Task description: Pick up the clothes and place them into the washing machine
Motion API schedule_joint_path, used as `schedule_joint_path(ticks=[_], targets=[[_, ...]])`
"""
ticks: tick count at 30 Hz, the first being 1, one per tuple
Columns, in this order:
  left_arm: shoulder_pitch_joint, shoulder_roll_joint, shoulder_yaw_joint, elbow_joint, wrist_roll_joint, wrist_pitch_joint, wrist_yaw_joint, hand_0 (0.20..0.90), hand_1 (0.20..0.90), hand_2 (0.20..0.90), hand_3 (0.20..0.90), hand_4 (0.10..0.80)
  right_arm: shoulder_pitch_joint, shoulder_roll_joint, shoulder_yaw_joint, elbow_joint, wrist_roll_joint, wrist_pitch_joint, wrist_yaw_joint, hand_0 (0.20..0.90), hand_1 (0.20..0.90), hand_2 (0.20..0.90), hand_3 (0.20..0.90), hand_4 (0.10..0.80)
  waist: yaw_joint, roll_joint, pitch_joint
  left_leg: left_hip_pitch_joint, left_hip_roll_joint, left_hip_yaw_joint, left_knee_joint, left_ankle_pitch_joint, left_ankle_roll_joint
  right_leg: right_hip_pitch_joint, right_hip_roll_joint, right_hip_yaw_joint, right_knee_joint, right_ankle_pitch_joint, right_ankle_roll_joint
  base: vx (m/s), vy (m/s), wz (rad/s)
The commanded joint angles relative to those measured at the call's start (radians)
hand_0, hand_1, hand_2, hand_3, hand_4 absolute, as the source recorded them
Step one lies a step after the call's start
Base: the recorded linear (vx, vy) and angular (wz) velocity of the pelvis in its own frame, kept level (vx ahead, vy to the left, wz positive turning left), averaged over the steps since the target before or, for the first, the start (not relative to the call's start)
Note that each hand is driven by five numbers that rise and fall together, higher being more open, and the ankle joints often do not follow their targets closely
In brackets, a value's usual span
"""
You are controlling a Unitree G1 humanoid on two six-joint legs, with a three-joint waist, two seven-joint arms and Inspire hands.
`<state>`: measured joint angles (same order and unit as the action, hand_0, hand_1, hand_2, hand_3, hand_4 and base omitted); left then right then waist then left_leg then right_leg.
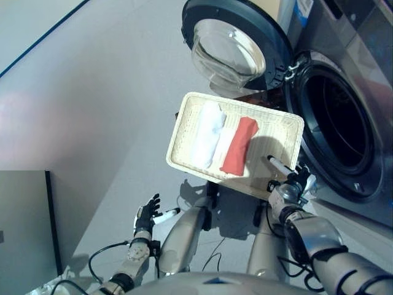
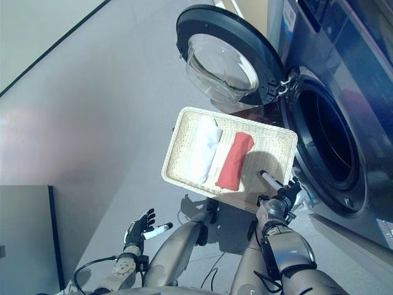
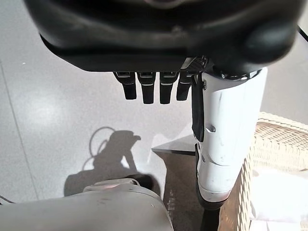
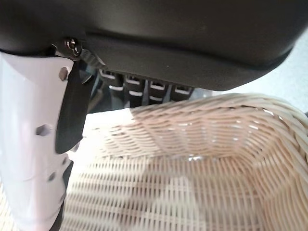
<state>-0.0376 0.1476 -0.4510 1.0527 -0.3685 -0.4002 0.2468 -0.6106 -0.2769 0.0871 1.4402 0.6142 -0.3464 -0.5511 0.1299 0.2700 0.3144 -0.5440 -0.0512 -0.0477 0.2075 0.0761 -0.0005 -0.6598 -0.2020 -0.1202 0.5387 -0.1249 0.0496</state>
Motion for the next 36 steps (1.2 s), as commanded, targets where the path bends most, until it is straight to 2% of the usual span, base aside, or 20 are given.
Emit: schedule_joint_path(ticks=[1,5,9,12,13,25,29,36], targets=[[0.003,0.001,-0.005,0.039,0.006,-0.019,0.041,0.9,0.9,0.9,0.9,0.8,-0.059,-0.016,0.0,0.008,-0.019,-0.009,-0.021,0.543,0.543,0.543,0.543,0.545,0.041,0.006,0.012,-0.081,-0.056,0.045,0.073,-0.032,-0.002,0.042,0.004,0.034,-0.147,0.111,0.001,0.009,-0.01,0.11],[0.003,0.002,-0.008,0.031,0.007,-0.019,0.042,0.9,0.9,0.9,0.9,0.8,-0.063,-0.012,0.004,0.004,-0.022,-0.008,-0.027,0.557,0.557,0.557,0.557,0.555,0.042,0.006,0.017,-0.091,-0.058,0.044,0.078,-0.033,-0.002,0.032,0.003,0.034,-0.141,0.11,-0.001,0.002,0.0,0.03],[-0.002,-0.001,-0.007,0.031,0.005,-0.019,0.045,0.9,0.9,0.9,0.9,0.8,-0.067,-0.017,0.01,0.015,-0.028,-0.004,-0.027,0.499,0.499,0.499,0.499,0.514,0.044,0.011,0.022,-0.106,-0.061,0.044,0.085,-0.035,0.001,0.015,0.003,0.037,-0.13,0.106,-0.003,0.0,0.008,0.03],[-0.003,0.0,-0.008,0.024,0.003,-0.019,0.046,0.9,0.9,0.9,0.9,0.8,-0.075,-0.029,0.012,0.016,-0.044,0.002,-0.04,0.373,0.373,0.373,0.373,0.424,0.046,0.019,0.028,-0.117,-0.063,0.044,0.092,-0.034,0.0,0.003,0.001,0.039,-0.122,0.105,-0.004,0.0,0.0,0.0],[-0.002,-0.001,-0.008,0.023,0.003,-0.019,0.046,0.9,0.9,0.9,0.9,0.8,-0.076,-0.032,0.015,0.017,-0.05,0.003,-0.044,0.203,0.203,0.203,0.203,0.302,0.046,0.02,0.028,-0.118,-0.063,0.044,0.092,-0.034,0.001,0.001,0.001,0.04,-0.121,0.104,-0.004,0.0,0.0,0.0],[0.031,0.022,-0.025,-0.055,0.029,-0.022,0.051,0.9,0.9,0.9,0.9,0.8,-0.167,-0.124,0.004,0.056,-0.079,0.022,-0.077,0.2,0.2,0.2,0.2,0.3,0.069,0.045,0.017,-0.119,-0.074,0.045,0.086,-0.037,0.004,-0.004,-0.007,0.047,-0.114,0.1,-0.001,0.0,0.0,0.0],[0.042,0.035,-0.031,-0.069,0.033,-0.021,0.051,0.9,0.9,0.9,0.9,0.8,-0.232,-0.19,0.01,0.065,-0.098,0.033,-0.103,0.2,0.2,0.2,0.2,0.3,0.077,0.054,0.013,-0.12,-0.075,0.048,0.083,-0.037,0.004,-0.009,-0.008,0.049,-0.111,0.098,-0.001,0.0,0.0,0.0],[0.063,0.043,-0.03,-0.094,0.033,-0.021,0.047,0.9,0.9,0.9,0.9,0.8,-0.288,-0.257,0.027,0.069,-0.136,0.051,-0.121,0.2,0.2,0.2,0.2,0.3,0.079,0.059,0.014,-0.117,-0.075,0.051,0.079,-0.034,0.004,-0.01,-0.008,0.059,-0.112,0.099,0.0,0.016,0.008,0.04]])
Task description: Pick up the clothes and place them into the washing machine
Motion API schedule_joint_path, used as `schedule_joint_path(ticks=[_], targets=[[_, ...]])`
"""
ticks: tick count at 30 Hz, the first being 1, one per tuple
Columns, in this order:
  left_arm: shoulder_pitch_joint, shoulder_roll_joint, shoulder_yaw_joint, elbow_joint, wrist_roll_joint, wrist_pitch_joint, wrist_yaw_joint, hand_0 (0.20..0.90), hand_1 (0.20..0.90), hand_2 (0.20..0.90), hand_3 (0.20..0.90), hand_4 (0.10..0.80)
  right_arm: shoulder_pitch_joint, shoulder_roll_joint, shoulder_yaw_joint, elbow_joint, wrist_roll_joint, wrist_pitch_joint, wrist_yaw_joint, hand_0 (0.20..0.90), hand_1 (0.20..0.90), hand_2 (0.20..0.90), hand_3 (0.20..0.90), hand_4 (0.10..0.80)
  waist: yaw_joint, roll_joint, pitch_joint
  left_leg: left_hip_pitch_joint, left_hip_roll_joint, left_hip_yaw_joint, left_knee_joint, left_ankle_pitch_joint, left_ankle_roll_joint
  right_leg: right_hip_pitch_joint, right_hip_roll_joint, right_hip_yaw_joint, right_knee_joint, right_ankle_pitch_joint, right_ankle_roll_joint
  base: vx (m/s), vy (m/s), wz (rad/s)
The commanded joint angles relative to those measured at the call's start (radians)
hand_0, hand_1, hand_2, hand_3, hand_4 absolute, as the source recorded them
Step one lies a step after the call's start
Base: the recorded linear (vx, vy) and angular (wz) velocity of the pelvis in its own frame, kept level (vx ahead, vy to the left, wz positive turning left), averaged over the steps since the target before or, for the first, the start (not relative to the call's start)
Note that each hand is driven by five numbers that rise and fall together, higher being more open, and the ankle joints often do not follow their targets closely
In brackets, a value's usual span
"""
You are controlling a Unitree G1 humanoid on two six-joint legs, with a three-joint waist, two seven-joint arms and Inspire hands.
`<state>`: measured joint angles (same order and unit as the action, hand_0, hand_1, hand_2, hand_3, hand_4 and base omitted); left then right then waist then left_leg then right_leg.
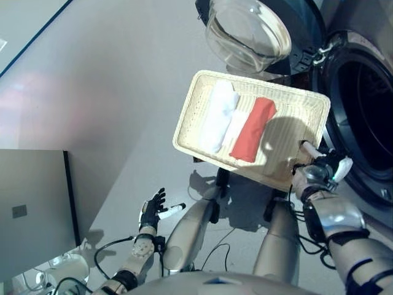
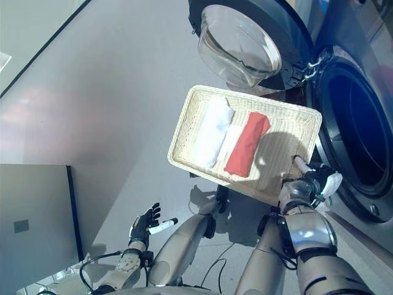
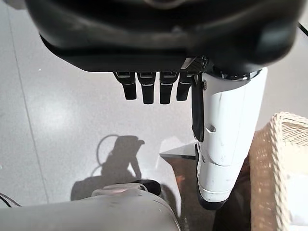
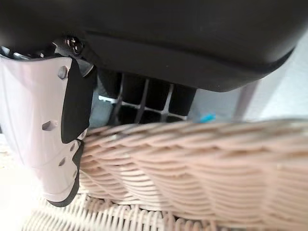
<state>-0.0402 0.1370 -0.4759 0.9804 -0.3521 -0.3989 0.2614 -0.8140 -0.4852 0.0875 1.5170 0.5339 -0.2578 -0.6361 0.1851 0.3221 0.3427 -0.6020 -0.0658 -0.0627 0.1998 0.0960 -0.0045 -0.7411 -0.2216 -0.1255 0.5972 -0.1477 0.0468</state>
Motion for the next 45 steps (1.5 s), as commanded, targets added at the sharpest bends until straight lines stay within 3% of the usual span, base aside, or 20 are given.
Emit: schedule_joint_path(ticks=[1,15,17,29,35,45], targets=[[0.067,0.056,-0.001,-0.02,0.019,-0.02,0.033,0.9,0.9,0.9,0.9,0.8,-0.087,-0.059,0.034,-0.008,-0.068,-0.033,-0.037,0.2,0.2,0.2,0.2,0.3,0.025,0.005,-0.019,-0.055,-0.061,0.065,0.083,-0.054,0.007,0.078,0.011,0.061,-0.175,0.121,0.004,0.0,0.0,0.0],[0.083,0.068,0.002,-0.055,0.013,-0.013,0.018,0.9,0.9,0.9,0.9,0.8,-0.253,-0.174,0.139,0.025,-0.162,0.028,-0.032,0.2,0.2,0.2,0.2,0.3,0.034,0.004,-0.038,-0.015,-0.06,0.055,0.033,-0.033,-0.003,0.11,0.009,0.05,-0.199,0.126,0.011,0.013,0.0,0.0],[0.087,0.065,0.002,-0.055,0.008,-0.014,0.016,0.9,0.9,0.9,0.9,0.8,-0.268,-0.176,0.145,0.021,-0.163,0.03,-0.03,0.9,0.9,0.9,0.9,0.8,0.036,0.004,-0.041,-0.013,-0.061,0.054,0.032,-0.032,-0.004,0.112,0.009,0.048,-0.197,0.127,0.011,0.0,0.0,0.0],[0.06,0.044,0.013,0.039,-0.002,-0.002,0.008,0.9,0.9,0.9,0.9,0.8,-0.205,-0.094,0.116,0.032,-0.166,0.031,-0.008,0.9,0.9,0.9,0.9,0.8,0.024,-0.018,-0.054,0.025,-0.053,0.053,0.022,-0.036,-0.001,0.155,0.022,0.05,-0.216,0.13,0.013,0.0,0.0,0.0],[0.035,0.026,0.026,0.099,-0.004,0.0,0.005,0.9,0.9,0.9,0.9,0.8,-0.1,-0.01,0.076,0.021,-0.154,0.016,0.002,0.9,0.9,0.9,0.9,0.8,0.018,-0.031,-0.066,0.062,-0.049,0.053,0.005,-0.036,0.0,0.195,0.026,0.049,-0.247,0.143,0.018,0.012,-0.006,-0.04],[0.001,-0.002,0.068,0.208,0.01,-0.002,0.025,0.9,0.9,0.9,0.9,0.8,0.146,0.136,0.029,-0.073,-0.169,-0.03,-0.021,0.9,0.9,0.9,0.9,0.8,-0.02,-0.089,-0.082,0.139,-0.039,0.042,-0.015,-0.036,-0.003,0.292,0.034,0.03,-0.29,0.149,0.023,0.014,-0.017,0.0]])
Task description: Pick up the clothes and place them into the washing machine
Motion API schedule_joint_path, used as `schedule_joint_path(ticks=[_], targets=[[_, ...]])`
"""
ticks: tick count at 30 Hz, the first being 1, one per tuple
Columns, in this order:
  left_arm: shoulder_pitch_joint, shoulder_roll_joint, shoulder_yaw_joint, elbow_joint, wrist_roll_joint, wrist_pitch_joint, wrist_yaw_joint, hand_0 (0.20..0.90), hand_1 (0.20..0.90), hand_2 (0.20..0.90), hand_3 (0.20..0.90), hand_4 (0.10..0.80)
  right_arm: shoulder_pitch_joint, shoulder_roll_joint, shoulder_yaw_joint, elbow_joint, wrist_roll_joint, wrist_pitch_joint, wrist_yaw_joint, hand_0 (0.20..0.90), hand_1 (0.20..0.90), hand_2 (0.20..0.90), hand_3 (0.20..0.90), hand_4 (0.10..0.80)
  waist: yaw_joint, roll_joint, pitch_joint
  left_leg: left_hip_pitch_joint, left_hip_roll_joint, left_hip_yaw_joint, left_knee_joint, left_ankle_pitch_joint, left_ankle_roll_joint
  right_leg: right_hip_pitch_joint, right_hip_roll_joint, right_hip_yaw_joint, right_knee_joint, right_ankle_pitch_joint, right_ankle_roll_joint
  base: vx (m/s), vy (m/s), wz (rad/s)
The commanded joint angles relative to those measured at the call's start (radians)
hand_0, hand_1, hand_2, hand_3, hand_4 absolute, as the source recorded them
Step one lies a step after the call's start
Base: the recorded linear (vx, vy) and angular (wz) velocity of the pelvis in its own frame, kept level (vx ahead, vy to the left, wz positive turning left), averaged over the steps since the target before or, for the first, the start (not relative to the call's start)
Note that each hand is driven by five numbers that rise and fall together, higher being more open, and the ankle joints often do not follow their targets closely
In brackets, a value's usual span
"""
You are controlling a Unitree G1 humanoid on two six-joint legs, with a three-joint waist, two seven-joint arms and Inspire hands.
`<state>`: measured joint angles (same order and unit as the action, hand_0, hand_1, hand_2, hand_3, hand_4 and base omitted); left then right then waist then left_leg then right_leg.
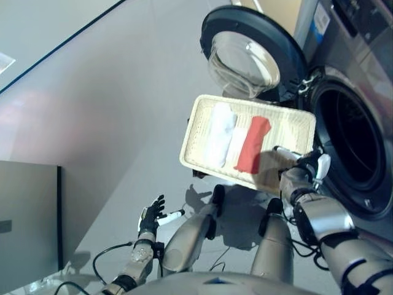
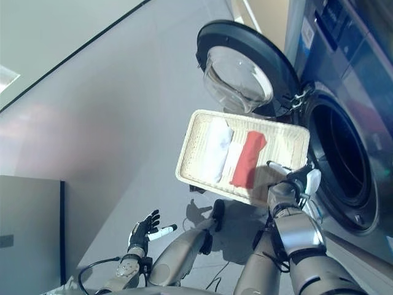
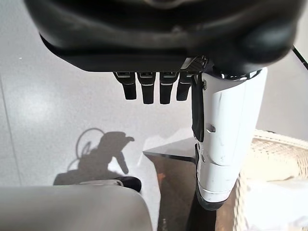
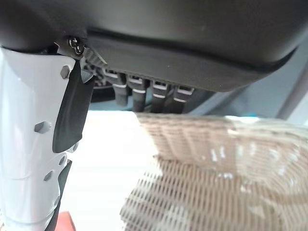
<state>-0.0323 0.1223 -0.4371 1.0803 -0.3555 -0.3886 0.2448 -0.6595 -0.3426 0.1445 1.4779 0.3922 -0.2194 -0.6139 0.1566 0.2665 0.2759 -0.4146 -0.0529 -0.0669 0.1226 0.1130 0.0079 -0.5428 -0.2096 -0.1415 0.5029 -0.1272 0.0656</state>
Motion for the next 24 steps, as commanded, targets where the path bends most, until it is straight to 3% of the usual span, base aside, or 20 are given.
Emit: schedule_joint_path(ticks=[1,7,15,24], targets=[[-0.015,0.008,0.033,0.123,0.021,-0.015,0.048,0.9,0.9,0.9,0.9,0.8,0.046,0.025,-0.031,-0.06,-0.041,-0.08,-0.061,0.9,0.9,0.9,0.9,0.8,-0.004,-0.048,-0.017,-0.039,-0.051,0.044,0.061,-0.053,-0.015,0.109,0.027,0.046,-0.204,0.131,0.004,0.0,0.0,0.0],[-0.015,-0.004,0.038,0.147,0.034,-0.029,0.082,0.9,0.9,0.9,0.9,0.8,0.194,0.103,-0.03,-0.126,-0.101,-0.104,-0.129,0.9,0.9,0.9,0.9,0.8,-0.036,-0.073,-0.011,-0.019,-0.043,0.046,0.066,-0.056,-0.015,0.138,0.038,0.039,-0.216,0.133,0.005,-0.01,-0.006,-0.01],[0.001,-0.003,0.055,0.161,0.02,-0.041,0.087,0.9,0.9,0.9,0.9,0.8,0.334,0.154,-0.032,-0.17,-0.079,-0.129,-0.104,0.9,0.9,0.9,0.9,0.8,-0.07,-0.105,-0.017,-0.003,-0.035,0.047,0.057,-0.043,-0.015,0.152,0.054,0.039,-0.235,0.151,0.005,-0.018,-0.008,-0.02],[-0.013,-0.013,0.04,0.191,0.002,-0.047,0.084,0.9,0.9,0.9,0.9,0.8,0.383,0.209,-0.013,-0.134,-0.034,-0.145,-0.072,0.9,0.9,0.9,0.9,0.8,-0.093,-0.1,0.007,-0.043,-0.043,0.057,0.106,-0.051,-0.01,0.113,0.056,0.049,-0.187,0.143,-0.004,-0.052,0.016,-0.01]])
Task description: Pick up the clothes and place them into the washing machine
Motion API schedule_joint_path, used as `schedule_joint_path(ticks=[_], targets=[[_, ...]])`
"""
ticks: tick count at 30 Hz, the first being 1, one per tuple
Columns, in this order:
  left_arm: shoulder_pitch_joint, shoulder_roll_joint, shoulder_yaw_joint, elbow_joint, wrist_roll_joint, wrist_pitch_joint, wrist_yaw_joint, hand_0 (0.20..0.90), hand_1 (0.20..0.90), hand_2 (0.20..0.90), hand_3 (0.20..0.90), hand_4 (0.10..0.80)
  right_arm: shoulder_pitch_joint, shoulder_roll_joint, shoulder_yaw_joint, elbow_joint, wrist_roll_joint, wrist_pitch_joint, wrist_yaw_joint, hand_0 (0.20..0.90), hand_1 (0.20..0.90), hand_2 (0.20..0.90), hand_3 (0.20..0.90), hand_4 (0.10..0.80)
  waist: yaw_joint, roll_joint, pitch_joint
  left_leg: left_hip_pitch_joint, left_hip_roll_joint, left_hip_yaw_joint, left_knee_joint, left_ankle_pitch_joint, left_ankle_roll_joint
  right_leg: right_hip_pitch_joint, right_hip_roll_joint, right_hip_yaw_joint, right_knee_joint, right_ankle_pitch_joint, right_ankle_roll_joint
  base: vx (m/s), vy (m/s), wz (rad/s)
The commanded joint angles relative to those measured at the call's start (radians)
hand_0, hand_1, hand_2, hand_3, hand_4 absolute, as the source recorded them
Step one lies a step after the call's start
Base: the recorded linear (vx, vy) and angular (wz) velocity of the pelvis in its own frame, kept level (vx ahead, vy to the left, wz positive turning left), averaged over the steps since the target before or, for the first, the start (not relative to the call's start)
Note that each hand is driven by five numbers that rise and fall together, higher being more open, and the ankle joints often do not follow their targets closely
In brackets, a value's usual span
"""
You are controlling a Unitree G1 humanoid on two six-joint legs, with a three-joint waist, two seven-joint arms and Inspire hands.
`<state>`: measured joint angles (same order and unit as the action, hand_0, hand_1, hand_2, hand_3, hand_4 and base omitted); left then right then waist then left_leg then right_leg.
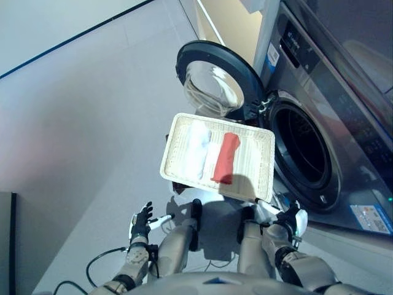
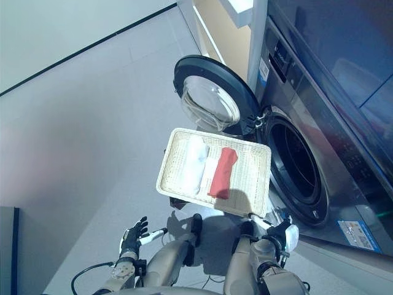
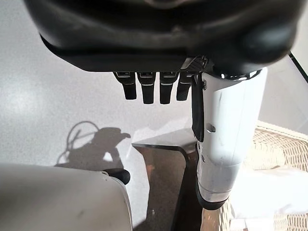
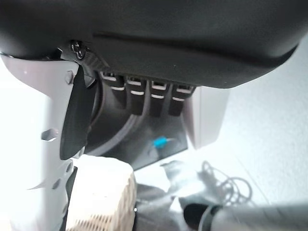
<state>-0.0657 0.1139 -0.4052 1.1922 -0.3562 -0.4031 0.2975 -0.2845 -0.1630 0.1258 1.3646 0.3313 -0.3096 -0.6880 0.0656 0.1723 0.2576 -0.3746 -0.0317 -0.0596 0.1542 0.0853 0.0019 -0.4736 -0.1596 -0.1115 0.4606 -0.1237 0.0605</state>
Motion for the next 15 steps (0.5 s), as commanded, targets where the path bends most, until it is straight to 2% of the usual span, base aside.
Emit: schedule_joint_path(ticks=[1,7,15], targets=[[0.021,-0.004,0.008,0.077,0.002,-0.032,0.033,0.9,0.9,0.9,0.9,0.8,0.009,0.033,0.011,-0.021,0.026,-0.055,0.001,0.9,0.9,0.9,0.9,0.8,-0.003,-0.004,0.029,-0.089,-0.064,0.05,0.08,-0.023,-0.003,0.039,0.005,0.02,-0.141,0.14,0.0,-0.063,0.028,-0.04],[0.019,-0.008,-0.008,0.077,-0.01,-0.034,0.028,0.9,0.9,0.9,0.9,0.8,0.002,0.052,0.034,-0.025,0.043,-0.062,0.017,0.9,0.9,0.9,0.9,0.8,-0.003,0.014,0.053,-0.143,-0.07,0.057,0.116,-0.023,-0.001,-0.012,0.002,0.027,-0.105,0.138,-0.008,-0.072,0.04,-0.01],[0.026,-0.007,-0.026,0.072,-0.046,-0.03,-0.001,0.9,0.9,0.9,0.9,0.8,-0.037,0.066,0.029,-0.073,0.165,-0.104,0.065,0.9,0.9,0.9,0.9,0.8,0.005,0.038,0.081,-0.238,-0.074,0.074,0.177,-0.029,0.002,-0.105,-0.004,0.037,-0.044,0.13,-0.017,-0.053,0.031,0.01]])
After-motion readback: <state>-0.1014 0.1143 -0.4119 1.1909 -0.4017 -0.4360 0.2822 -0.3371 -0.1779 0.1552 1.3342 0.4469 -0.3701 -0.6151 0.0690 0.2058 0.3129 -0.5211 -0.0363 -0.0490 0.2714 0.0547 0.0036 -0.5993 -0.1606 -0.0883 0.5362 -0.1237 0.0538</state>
